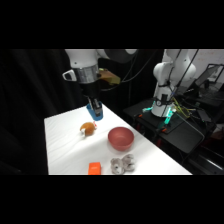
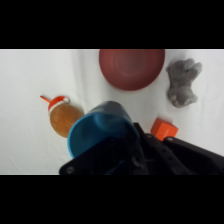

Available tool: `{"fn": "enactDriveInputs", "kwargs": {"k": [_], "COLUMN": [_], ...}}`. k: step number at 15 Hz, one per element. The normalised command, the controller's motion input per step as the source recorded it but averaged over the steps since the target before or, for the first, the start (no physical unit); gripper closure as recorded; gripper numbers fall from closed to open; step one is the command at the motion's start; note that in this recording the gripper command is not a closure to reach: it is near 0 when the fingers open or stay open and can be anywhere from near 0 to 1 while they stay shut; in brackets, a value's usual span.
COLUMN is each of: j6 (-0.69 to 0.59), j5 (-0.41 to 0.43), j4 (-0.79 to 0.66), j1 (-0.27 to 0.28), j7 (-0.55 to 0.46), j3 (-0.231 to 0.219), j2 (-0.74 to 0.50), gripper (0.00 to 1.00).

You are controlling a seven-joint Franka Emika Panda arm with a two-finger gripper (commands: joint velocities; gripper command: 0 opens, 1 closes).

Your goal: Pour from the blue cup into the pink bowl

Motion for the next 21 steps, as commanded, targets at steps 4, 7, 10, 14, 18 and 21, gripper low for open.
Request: {"fn": "enactDriveInputs", "kwargs": {"k": [4, 7, 10, 14, 18, 21], "j6": [-0.05, -0.07, -0.24, -0.45, -0.50, -0.38], "j5": [0.583, 0.609, 0.522, 0.410, 0.222, 0.108], "j4": [-0.35, -0.31, -0.22, -0.02, 0.20, 0.28], "j1": [-0.190, -0.193, -0.219, -0.214, -0.147, -0.059], "j7": [-0.62, -0.73, -0.78, -0.65, -0.28, -0.02], "j3": [0.187, 0.114, 0.062, 0.022, 0.011, 0.046], "j2": [-0.28, -0.14, -0.06, 0.09, 0.24, 0.24], "gripper": [0.13, 0.13, 0.13, 0.13, 0.13, 0.13]}}
